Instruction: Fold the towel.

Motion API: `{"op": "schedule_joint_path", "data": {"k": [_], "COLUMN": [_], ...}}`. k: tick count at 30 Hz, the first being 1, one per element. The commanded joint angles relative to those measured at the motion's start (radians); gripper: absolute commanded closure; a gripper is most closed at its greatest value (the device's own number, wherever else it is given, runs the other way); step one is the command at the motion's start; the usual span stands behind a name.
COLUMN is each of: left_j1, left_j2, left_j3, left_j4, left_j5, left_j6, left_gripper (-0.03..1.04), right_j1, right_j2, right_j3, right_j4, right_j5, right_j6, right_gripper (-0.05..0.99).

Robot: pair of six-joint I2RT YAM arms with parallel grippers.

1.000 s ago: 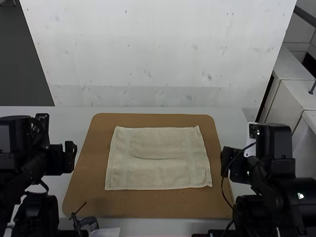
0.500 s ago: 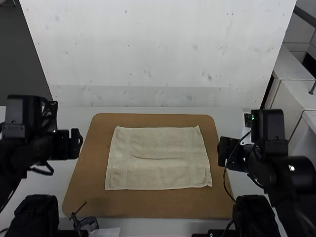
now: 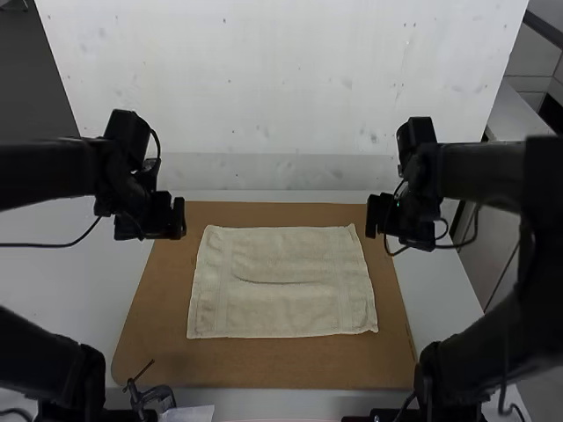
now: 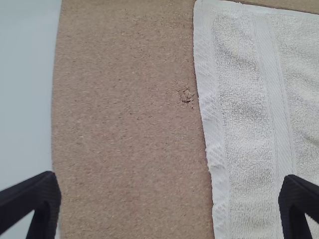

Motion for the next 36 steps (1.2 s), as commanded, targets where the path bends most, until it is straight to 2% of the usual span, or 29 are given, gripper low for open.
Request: {"op": "schedule_joint_path", "data": {"k": [1,3,4,9,18,20,24,28,30,34,36], "left_j1": [-0.008,-0.010,-0.011,-0.024,-0.048,-0.047,-0.039,-0.024,-0.022,-0.024,-0.024], "left_j2": [0.174,0.236,0.255,0.282,0.281,0.281,0.286,0.318,0.332,0.390,0.433], "left_j3": [0.110,0.144,0.156,0.184,0.191,0.193,0.194,0.196,0.196,0.214,0.234], "left_j4": [0.017,0.018,0.020,0.037,0.034,0.035,0.037,0.052,0.061,0.071,0.080], "left_j5": [-0.029,-0.070,-0.075,-0.075,-0.067,-0.058,-0.053,-0.052,-0.050,-0.040,-0.038], "left_j6": [-0.069,-0.064,-0.061,-0.060,-0.056,-0.056,-0.049,-0.043,-0.043,-0.043,-0.041], "left_gripper": [0.03,0.03,0.03,0.04,0.04,0.04,0.04,0.04,0.04,0.04,0.04], "right_j1": [0.034,0.048,0.054,0.079,0.071,0.070,0.082,0.110,0.119,0.134,0.139], "right_j2": [0.146,0.221,0.263,0.447,0.712,0.740,0.784,0.832,0.855,0.884,0.893], "right_j3": [0.085,0.117,0.134,0.229,0.430,0.453,0.488,0.510,0.524,0.533,0.536], "right_j4": [0.039,0.060,0.071,0.120,0.115,0.118,0.112,0.117,0.109,0.109,0.108], "right_j5": [-0.001,-0.001,-0.001,-0.003,-0.015,-0.018,-0.018,-0.007,-0.006,0.005,0.013], "right_j6": [0.036,0.045,0.045,0.033,0.004,0.004,0.009,0.012,0.013,0.013,0.010], "right_gripper": [-0.02,-0.02,-0.02,-0.02,-0.01,0.03,0.04,0.27,0.32,0.63,0.73]}}
